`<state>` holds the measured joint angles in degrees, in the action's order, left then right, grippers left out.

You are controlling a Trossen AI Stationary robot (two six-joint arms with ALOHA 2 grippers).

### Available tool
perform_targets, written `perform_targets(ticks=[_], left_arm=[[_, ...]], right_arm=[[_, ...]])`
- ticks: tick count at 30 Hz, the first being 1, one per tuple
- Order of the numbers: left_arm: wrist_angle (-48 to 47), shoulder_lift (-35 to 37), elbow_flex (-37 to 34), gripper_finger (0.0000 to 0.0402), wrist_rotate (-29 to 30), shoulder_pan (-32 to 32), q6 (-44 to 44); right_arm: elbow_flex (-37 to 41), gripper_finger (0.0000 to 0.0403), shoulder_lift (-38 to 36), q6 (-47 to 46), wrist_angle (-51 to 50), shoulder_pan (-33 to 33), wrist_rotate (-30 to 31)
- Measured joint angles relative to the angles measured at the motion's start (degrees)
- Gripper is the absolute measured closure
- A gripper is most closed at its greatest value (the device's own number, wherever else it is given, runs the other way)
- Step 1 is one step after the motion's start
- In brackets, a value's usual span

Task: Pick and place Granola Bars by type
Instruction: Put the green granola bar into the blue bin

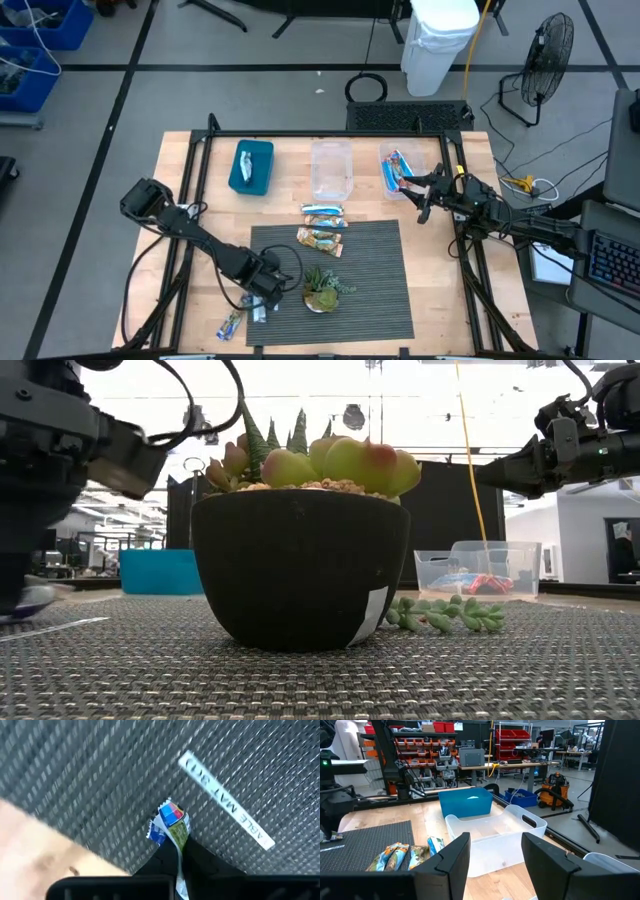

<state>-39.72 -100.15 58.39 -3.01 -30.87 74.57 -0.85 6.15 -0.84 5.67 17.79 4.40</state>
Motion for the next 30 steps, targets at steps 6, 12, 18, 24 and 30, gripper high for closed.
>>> perform_targets(ticks=[6, 12, 18, 24, 30], left_arm=[[-0.4, 3.38, -0.07, 0.0392, 15.73, 0.43, -7.66], [-0.7, 11.33, -0.07, 0.0393, 32.8, 0.37, -15.44], [-0.66, 19.02, -0.07, 0.0393, 48.24, 0.37, -29.62], [-1.16, 25.09, -0.07, 0.0394, 59.34, 2.43, -41.46], [-6.32, 32.4, -0.81, 0.0394, 63.32, 7.53, -43.46]], right_arm=[[0.0, 0.0234, 0.0, 0.0, 0.0, 0.01, 0.0], [-0.01, 0.0234, 0.0, 0.0, 0.04, 0.01, 0.0], [-0.01, 0.0234, 0.02, 0.01, 0.04, -0.01, 0.0], [0.01, 0.0234, 0.02, 0.02, 0.07, 0.0, 0.0], [-0.01, 0.0234, 0.02, 0.02, 0.07, 0.01, 0.0]])
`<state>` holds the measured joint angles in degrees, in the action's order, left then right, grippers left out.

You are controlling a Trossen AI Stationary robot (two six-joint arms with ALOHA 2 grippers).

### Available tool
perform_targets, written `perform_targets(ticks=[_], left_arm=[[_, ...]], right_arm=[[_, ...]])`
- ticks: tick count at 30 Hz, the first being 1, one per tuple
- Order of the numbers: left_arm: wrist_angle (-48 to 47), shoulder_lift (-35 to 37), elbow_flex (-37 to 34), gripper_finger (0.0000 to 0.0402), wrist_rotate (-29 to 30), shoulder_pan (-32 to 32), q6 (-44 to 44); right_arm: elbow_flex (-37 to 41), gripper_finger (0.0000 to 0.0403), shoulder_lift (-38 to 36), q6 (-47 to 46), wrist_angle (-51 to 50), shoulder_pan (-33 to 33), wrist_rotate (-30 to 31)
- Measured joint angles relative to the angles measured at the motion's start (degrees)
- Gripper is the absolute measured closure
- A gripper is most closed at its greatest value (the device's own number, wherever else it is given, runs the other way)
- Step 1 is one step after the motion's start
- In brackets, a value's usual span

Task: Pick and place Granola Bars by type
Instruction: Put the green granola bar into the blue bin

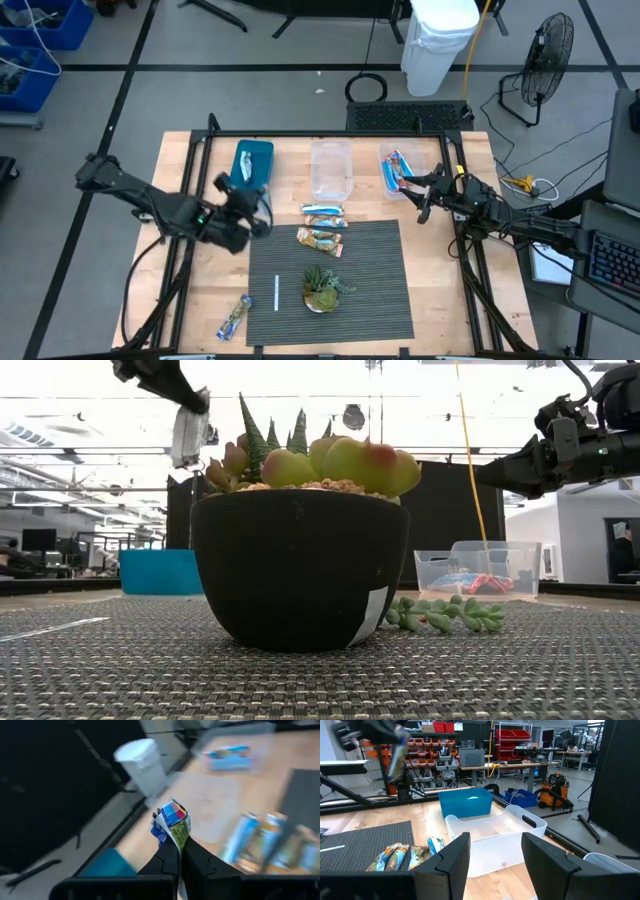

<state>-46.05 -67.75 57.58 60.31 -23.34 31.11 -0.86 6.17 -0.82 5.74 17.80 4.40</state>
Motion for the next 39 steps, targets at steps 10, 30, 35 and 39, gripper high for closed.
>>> perform_targets(ticks=[10, 30, 35, 39], left_arm=[[8.01, 19.43, -16.28, 0.0394, -3.3, 14.3, -7.16], [40.29, 35.12, -31.24, 0.0394, -48.26, 60.33, -29.65], [39.83, 28.93, -31.25, 0.0394, -58.08, 69.58, -23.39], [39.83, 21.51, -31.25, 0.0394, -59.98, 72.57, -22.8]], right_arm=[[0.0, 0.0234, 0.0, -0.01, -0.01, -0.02, 0.0], [0.02, 0.0234, 0.0, -0.01, -0.02, -0.02, 0.0], [0.01, 0.0234, 0.0, -0.02, -0.02, -0.01, 0.0], [0.01, 0.0234, 0.0, -0.01, -0.01, 0.0, 0.0]])
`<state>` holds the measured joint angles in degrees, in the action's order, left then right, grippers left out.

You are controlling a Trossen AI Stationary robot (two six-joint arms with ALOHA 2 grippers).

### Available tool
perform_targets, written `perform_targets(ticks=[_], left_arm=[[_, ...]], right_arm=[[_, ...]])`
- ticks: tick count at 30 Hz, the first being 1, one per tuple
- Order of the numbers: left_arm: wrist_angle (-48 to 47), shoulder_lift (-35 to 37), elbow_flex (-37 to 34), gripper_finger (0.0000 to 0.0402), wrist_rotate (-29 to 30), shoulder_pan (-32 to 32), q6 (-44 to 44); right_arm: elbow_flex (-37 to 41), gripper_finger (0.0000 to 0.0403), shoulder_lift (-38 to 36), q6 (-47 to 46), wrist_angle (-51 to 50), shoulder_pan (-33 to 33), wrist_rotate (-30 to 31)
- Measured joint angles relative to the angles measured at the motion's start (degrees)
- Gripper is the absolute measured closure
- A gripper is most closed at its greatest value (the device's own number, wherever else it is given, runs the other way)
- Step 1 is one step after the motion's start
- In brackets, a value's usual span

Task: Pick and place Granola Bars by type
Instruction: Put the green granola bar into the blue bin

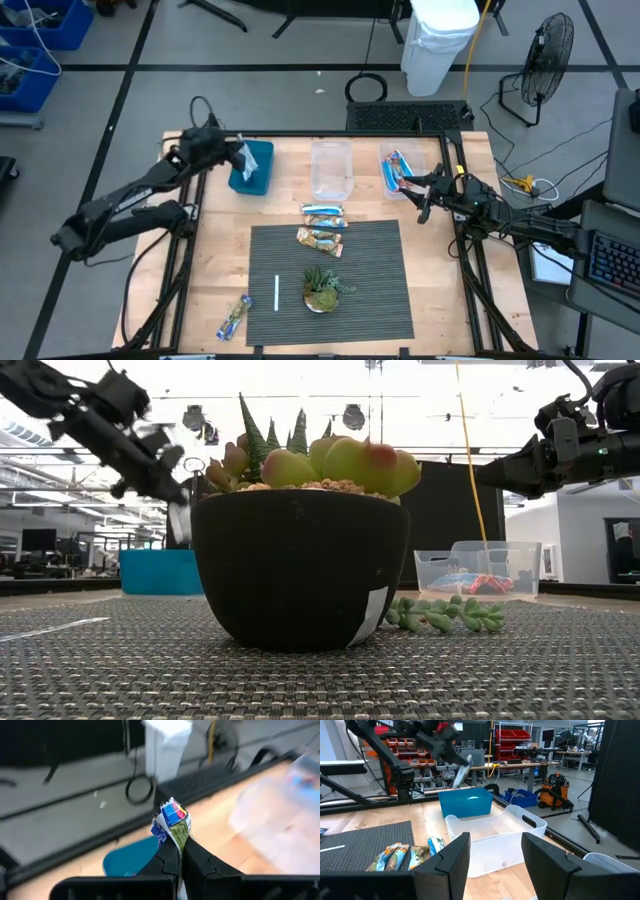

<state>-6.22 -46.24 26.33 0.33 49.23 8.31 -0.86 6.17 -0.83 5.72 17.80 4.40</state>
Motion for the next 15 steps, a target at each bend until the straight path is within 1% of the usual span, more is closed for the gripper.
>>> perform_targets(ticks=[4, 8, 11, 15], left_arm=[[1.03, -7.52, -0.02, 0.0394, 0.08, 0.96, 0.02], [2.94, -13.65, -0.02, 0.0394, -0.14, 0.57, 0.57], [3.89, -16.66, -0.02, 0.0394, -0.47, 0.02, 0.77], [3.68, -18.77, -0.02, 0.0394, -0.54, -0.94, 1.05]], right_arm=[[0.01, 0.0234, 0.0, 0.0, -0.01, 0.0, 0.0], [-0.01, 0.0234, 0.0, -0.01, -0.01, -0.01, 0.0], [0.0, 0.0234, 0.0, -0.01, -0.01, 0.0, 0.0], [0.01, 0.0234, 0.0, 0.01, -0.01, 0.0, 0.0]])
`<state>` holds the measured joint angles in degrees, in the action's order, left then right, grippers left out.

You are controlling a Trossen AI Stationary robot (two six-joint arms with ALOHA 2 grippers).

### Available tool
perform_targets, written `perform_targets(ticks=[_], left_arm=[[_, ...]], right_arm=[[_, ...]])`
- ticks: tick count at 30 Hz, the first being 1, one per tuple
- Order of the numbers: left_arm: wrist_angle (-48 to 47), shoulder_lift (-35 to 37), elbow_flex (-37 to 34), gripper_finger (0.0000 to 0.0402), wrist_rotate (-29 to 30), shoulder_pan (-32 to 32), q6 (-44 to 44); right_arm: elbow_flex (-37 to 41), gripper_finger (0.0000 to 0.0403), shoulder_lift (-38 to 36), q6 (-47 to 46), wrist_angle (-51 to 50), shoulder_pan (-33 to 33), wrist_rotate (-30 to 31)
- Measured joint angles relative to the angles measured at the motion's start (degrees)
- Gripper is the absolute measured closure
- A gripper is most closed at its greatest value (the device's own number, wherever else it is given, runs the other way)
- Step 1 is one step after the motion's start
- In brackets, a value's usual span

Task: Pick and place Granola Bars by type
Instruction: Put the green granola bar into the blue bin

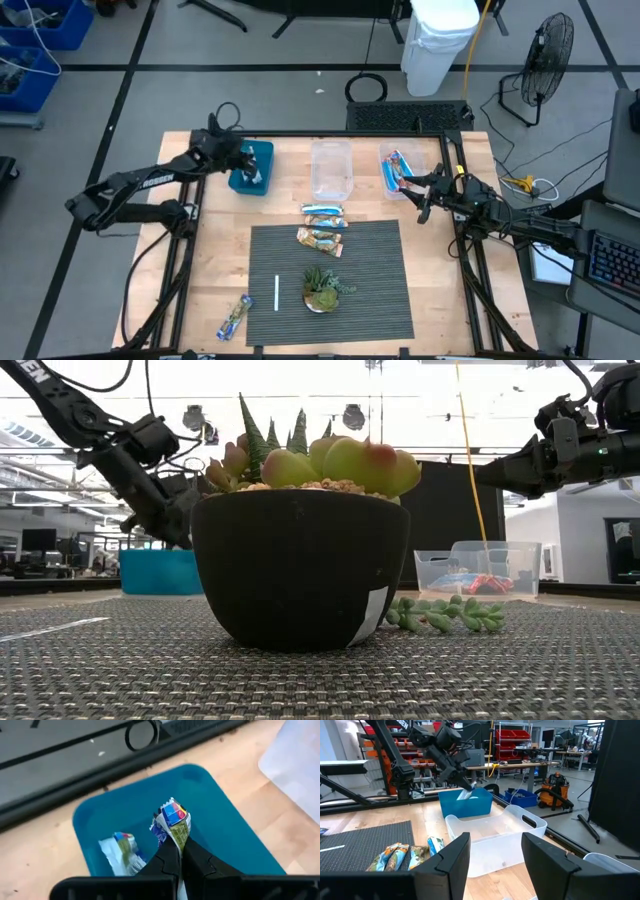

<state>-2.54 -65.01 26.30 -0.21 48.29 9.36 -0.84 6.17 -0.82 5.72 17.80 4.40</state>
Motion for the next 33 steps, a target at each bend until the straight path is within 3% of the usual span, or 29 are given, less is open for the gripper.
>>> perform_targets(ticks=[12, 20, 25, 28, 33], left_arm=[[-0.68, -0.25, 0.0, 0.0393, -3.92, -3.61, 1.63], [-0.62, -0.25, 0.0, 0.031, -3.88, -4.11, 3.42], [0.16, -0.22, 0.0, 0.0279, -4.04, -4.11, 4.5], [2.35, 1.03, 0.0, 0.0271, -9.89, -4.09, 4.31], [3.8, 5.27, 0.95, 0.0269, -29.43, -5.47, 10.58]], right_arm=[[-0.02, 0.0234, 0.0, -0.02, 0.0, -0.02, 0.0], [-0.02, 0.0234, 0.0, -0.02, 0.0, -0.02, 0.0], [-0.01, 0.0234, 0.0, -0.02, 0.0, -0.01, 0.0], [0.0, 0.0234, 0.0, -0.02, 0.0, 0.0, 0.0], [-0.02, 0.0234, 0.0, 0.0, 0.0, -0.01, 0.0]])
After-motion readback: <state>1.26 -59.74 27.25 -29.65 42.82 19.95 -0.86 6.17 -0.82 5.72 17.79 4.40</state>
